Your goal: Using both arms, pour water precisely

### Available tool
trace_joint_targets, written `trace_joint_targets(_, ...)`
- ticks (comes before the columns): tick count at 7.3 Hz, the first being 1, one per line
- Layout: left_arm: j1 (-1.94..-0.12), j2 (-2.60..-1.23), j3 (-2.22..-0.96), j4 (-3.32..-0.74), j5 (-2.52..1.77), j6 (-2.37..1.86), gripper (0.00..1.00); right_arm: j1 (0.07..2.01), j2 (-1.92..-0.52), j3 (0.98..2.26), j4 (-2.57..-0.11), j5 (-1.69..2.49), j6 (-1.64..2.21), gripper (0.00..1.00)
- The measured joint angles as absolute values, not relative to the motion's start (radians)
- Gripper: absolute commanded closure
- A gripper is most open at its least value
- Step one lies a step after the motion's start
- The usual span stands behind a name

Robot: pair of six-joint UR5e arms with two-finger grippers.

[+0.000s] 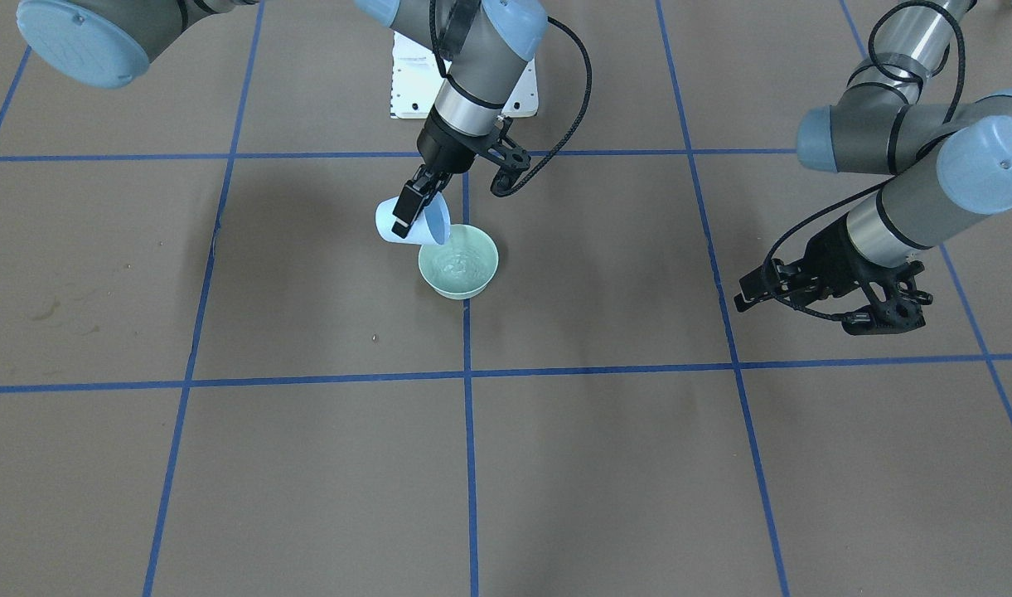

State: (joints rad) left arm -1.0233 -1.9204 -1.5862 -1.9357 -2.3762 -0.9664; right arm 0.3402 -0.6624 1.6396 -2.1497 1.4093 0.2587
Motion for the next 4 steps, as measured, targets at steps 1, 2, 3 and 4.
trace_joint_targets(1,-1.025,-1.921,-1.586,-1.936,-2.376,-0.966,0.04,0.340,-0.687,1.671,-2.111,1.420,0.299,1.00)
trace_joint_targets(2,-1.027,-1.921,-1.587,-1.936,-2.376,-0.966,0.04,0.341,-0.722,1.723,-2.080,1.431,0.333,1.00)
trace_joint_targets(3,-1.027,-1.922,-1.589,-1.935,-2.376,-0.966,0.04,0.341,-0.761,1.783,-2.054,1.439,0.381,1.00)
trace_joint_targets(4,-1.027,-1.924,-1.591,-1.932,-2.377,-0.966,0.04,0.343,-0.812,1.835,-1.987,1.447,0.459,1.00)
